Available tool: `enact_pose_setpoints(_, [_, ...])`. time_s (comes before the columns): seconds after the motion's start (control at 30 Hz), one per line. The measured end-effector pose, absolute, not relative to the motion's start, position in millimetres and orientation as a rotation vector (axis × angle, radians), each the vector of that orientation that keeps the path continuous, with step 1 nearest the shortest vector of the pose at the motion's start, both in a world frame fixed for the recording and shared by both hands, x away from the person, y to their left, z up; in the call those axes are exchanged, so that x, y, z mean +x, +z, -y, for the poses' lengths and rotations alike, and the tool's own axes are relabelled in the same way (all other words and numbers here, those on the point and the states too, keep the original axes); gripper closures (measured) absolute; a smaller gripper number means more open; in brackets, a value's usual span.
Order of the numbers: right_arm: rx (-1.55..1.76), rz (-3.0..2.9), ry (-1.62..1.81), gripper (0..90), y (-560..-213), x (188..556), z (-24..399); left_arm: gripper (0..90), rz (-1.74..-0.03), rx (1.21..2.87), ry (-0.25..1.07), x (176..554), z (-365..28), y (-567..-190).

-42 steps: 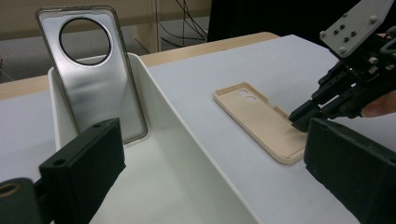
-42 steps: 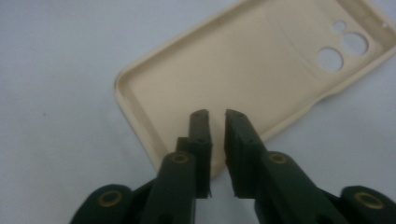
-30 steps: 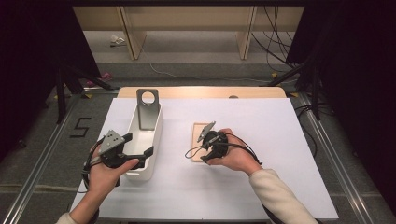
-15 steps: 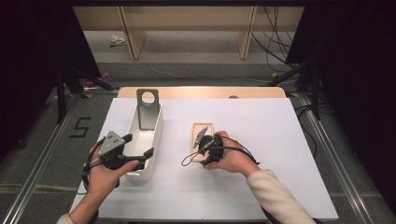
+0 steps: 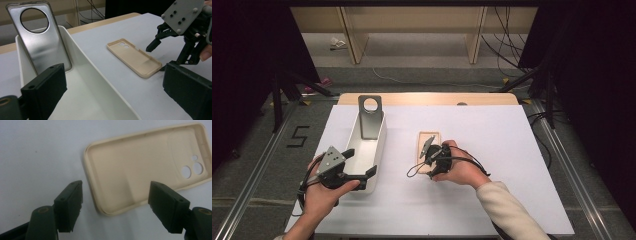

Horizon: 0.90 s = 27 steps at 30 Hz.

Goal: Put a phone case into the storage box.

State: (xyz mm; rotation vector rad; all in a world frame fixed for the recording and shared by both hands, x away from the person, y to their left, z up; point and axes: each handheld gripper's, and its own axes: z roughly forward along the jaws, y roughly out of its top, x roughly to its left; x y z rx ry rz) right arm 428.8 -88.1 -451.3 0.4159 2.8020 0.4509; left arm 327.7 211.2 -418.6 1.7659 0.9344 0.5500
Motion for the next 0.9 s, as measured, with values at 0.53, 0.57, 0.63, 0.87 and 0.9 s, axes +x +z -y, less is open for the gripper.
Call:
enact_pose_setpoints(0.53, [0.344, -2.811, 0.352, 31.1, -455, 430, 79, 4.6, -0.924, 1.772, 0.543, 327, -210, -420])
enact_pose_setpoints(0.57, [0.331, -2.81, 0.341, 31.2, -456, 430, 78, 4.6, -0.924, 1.772, 0.544, 327, -209, -420])
enact_pose_setpoints(0.63, [0.316, -2.812, 0.323, 31.5, -456, 431, 77, 4.6, -0.924, 1.772, 0.544, 327, -209, -419])
enact_pose_setpoints(0.87, [0.289, -2.814, 0.268, 32.1, -457, 434, 74, 4.6, -0.924, 1.772, 0.544, 327, -209, -419])
enact_pose_setpoints(0.9, [0.288, -2.816, 0.268, 32.3, -458, 435, 74, 4.6, -0.923, 1.774, 0.543, 327, -209, -419])
